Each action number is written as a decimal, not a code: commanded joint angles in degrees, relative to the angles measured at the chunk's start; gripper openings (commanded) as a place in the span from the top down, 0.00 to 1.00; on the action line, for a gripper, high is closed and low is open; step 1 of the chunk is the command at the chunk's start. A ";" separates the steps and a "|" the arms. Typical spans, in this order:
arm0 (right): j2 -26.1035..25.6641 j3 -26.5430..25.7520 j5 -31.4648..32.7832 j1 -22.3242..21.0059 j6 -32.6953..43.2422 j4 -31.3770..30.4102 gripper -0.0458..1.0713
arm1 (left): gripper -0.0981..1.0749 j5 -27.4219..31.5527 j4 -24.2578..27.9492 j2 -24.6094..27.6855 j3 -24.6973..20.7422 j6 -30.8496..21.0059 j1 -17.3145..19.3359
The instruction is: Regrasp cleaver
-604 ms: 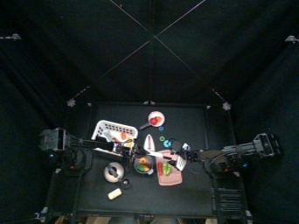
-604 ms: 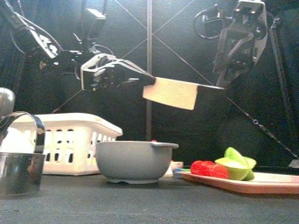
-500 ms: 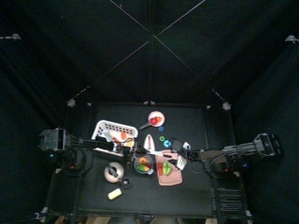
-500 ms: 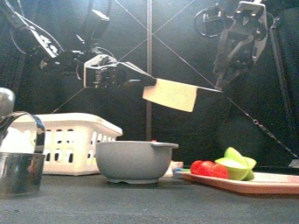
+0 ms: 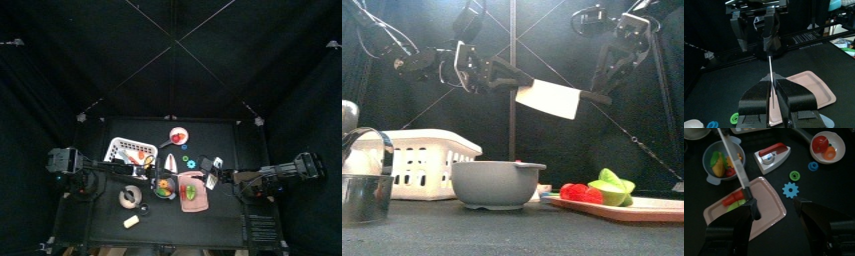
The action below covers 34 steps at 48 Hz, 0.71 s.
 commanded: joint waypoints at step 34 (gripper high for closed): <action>-6.68 -0.09 0.79 -0.09 6.42 2.55 0.14 | 0.48 27.16 4.92 2.11 -12.83 -19.16 2.90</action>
